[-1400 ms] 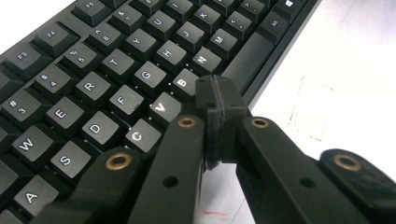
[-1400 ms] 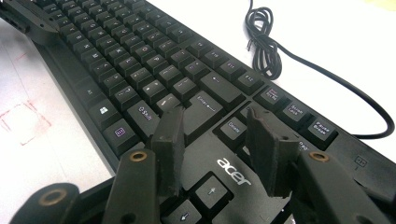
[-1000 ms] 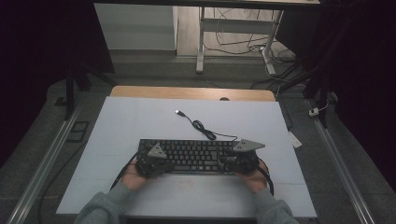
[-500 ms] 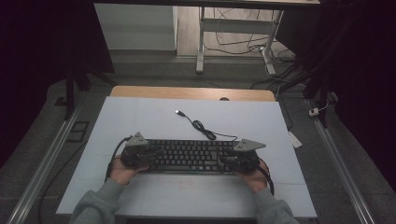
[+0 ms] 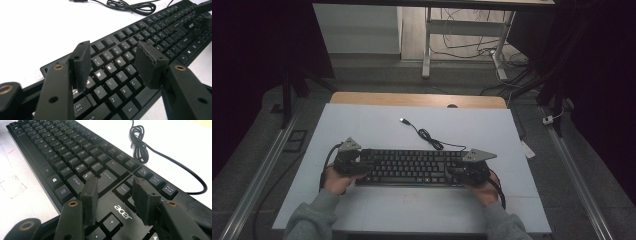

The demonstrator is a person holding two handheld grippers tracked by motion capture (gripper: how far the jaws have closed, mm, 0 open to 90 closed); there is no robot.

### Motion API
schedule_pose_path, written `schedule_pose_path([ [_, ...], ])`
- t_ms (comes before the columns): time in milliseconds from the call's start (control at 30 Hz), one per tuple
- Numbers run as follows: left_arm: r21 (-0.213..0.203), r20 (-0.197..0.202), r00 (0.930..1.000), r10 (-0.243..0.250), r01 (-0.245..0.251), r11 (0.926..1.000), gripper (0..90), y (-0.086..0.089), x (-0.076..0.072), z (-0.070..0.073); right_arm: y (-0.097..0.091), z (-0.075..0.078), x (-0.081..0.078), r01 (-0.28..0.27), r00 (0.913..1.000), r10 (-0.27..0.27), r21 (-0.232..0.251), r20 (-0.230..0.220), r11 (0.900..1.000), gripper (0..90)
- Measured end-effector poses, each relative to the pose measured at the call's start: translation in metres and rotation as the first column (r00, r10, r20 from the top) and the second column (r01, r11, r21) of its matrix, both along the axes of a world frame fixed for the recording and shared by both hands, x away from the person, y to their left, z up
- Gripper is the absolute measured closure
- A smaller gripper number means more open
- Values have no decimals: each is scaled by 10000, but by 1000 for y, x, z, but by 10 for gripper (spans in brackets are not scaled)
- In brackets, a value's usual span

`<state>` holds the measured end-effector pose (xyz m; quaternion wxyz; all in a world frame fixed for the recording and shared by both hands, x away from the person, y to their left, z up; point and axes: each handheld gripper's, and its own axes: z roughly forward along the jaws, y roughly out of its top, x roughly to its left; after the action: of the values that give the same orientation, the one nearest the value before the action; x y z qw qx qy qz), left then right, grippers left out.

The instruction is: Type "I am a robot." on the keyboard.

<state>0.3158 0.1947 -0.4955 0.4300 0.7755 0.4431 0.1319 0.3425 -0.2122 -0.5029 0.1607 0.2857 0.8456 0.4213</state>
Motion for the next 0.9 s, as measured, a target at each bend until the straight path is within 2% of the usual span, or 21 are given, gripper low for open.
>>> schedule_pose_path([
  [433, 417, -52, 9997, 258, -256, 9988, 471, 5, 3, -4, 0, 0, 0, 12, 10000, -12, -12, -31, 10000, 552],
  [667, 748, -67, 9999, 92, -87, 9972, 567, 4, 4, -7, 1, -1, 0, -23, 10000, 23, 9, -26, 10000, 549],
  [900, 1191, -193, 9997, -175, 197, 9927, 707, 3, 5, -11, 1, -1, 0, -26, 10000, 26, -16, -38, 10000, 548],
])
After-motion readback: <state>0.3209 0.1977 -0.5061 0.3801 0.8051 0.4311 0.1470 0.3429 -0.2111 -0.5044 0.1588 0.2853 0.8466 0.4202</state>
